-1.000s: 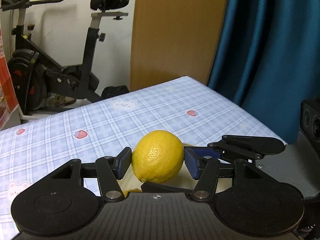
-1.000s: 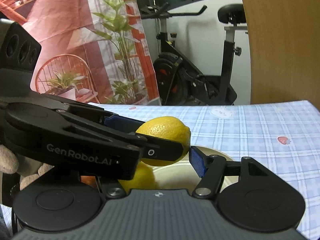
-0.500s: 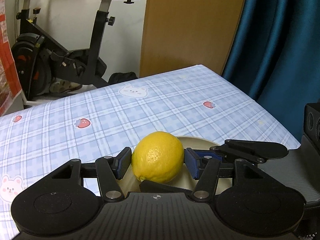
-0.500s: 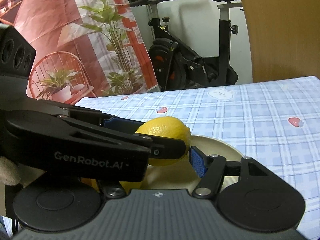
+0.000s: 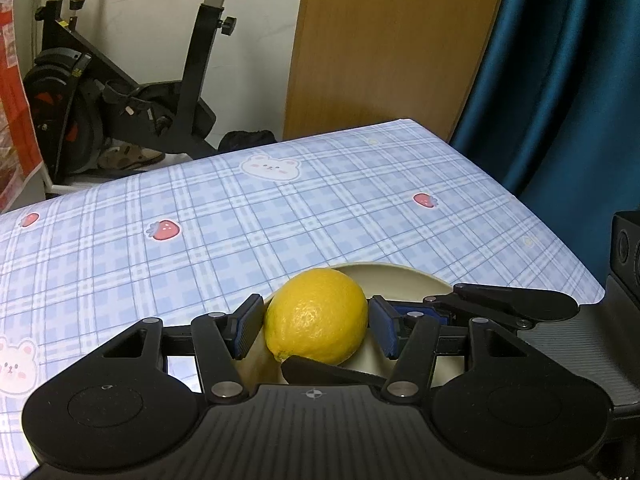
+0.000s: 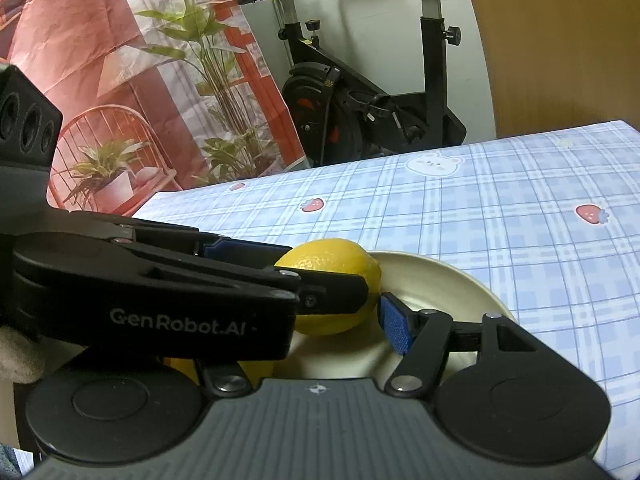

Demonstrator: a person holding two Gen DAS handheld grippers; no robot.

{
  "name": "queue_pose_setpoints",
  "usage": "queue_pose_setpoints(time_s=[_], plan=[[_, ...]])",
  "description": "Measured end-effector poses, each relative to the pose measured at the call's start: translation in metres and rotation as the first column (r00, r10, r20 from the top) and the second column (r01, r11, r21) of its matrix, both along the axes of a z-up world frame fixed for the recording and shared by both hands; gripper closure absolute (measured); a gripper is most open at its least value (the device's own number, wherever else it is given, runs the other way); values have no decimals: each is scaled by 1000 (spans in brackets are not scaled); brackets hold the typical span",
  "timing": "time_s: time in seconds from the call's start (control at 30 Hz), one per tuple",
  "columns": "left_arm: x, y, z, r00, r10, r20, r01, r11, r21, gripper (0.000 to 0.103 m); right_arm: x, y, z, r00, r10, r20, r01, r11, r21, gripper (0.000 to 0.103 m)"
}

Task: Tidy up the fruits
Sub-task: 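Lift the lemon with the left gripper and lower it onto the plate, then open the left gripper to release the lemon beside the other lemon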

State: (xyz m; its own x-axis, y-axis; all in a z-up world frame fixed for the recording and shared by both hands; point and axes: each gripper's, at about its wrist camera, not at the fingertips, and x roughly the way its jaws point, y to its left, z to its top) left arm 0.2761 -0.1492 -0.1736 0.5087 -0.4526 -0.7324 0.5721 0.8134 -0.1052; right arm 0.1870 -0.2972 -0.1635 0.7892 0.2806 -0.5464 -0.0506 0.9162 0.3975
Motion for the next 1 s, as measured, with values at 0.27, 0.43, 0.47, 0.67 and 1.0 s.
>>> queue_pose_setpoints(time_s=[0.27, 0.43, 0.47, 0.67, 1.0], plan=[[-13, 4, 13, 999, 7, 38, -7, 1000, 16, 41, -2, 7, 7, 1000, -18, -18, 18, 1000, -26, 36], [-23, 14, 20, 998, 27, 58, -28, 1000, 15, 41, -12, 9, 14, 999, -28, -16, 28, 999, -36, 36], [-26, 16, 22, 997, 32, 63, -33, 999, 14, 41, -15, 9, 15, 999, -31, -16, 31, 999, -38, 36], [-43, 34, 33, 994, 60, 94, -61, 998, 7, 41, -32, 16, 22, 999, -34, -5, 34, 998, -58, 36], [-81, 71, 51, 982, 122, 141, -125, 992, 8, 41, -61, 43, 38, 999, -41, 28, 44, 995, -93, 36]])
